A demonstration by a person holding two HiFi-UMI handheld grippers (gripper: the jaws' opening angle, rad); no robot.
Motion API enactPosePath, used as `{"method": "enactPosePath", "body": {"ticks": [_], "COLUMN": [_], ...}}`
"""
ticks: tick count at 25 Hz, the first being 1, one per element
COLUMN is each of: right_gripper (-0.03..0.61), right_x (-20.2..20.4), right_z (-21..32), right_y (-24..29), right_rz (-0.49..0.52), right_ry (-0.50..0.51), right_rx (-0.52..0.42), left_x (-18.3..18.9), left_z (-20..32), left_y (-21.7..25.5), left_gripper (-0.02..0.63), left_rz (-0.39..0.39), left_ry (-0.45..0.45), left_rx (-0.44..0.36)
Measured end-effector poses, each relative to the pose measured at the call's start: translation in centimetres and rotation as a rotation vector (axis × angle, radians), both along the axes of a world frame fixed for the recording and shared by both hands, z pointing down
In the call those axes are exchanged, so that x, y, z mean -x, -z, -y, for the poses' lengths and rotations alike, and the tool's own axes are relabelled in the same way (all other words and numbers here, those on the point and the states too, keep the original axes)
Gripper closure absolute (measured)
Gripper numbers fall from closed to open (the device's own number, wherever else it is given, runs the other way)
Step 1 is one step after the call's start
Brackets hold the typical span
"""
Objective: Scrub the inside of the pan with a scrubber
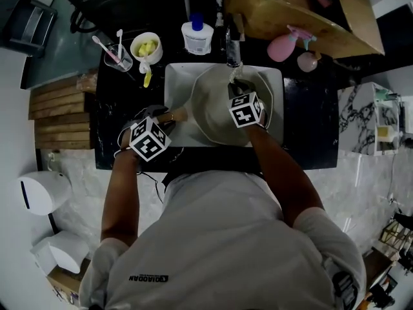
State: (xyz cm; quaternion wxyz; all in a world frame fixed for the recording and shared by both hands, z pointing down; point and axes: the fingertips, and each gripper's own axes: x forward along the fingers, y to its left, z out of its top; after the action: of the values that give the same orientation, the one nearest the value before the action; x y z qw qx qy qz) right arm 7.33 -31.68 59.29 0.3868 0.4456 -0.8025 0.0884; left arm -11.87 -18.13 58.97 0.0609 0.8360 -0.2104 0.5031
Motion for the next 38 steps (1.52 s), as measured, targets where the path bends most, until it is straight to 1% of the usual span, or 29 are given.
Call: {"method": "enactPosePath", "body": {"ticks": [8, 16, 20, 25, 31, 35, 38], "right_gripper": [0.499, 0.495, 0.494, 0.491, 0.491, 0.491, 0.491], "right_x": [1.9, 3.1, 4.0, 6.0, 8.1, 9.3, 9.8], "right_z": [1.1, 2.2, 2.4, 1.9, 0.9, 0.2, -0.6], "right_y": [-0.9, -1.3, -1.5, -1.7, -1.9, -2.6, -2.5], "right_rz": [0.037, 0.078, 0.098, 0.127, 0.133, 0.137, 0.147], "right_ry": [0.008, 0.004, 0.019, 0.085, 0.176, 0.254, 0.300], "right_rx": [0.024, 0.034, 0.041, 0.052, 0.068, 0.065, 0.091], "left_x": [0.1, 0.1, 0.1, 0.1, 0.1, 0.1, 0.1], "left_z": [0.1, 0.1, 0.1, 0.2, 0.2, 0.2, 0.2], "left_y": [0.0, 0.0, 0.0, 0.1, 0.1, 0.0, 0.1], "left_gripper": [0.419, 0.419, 0.419, 0.419, 0.419, 0.419, 0.419], "left_rz": [0.002, -0.002, -0.004, -0.005, -0.006, -0.006, -0.007], "left_ry": [-0.005, -0.010, -0.009, -0.011, -0.010, -0.011, -0.013], "left_rx": [-0.018, -0.019, -0.009, -0.013, -0.013, -0.014, -0.013]}}
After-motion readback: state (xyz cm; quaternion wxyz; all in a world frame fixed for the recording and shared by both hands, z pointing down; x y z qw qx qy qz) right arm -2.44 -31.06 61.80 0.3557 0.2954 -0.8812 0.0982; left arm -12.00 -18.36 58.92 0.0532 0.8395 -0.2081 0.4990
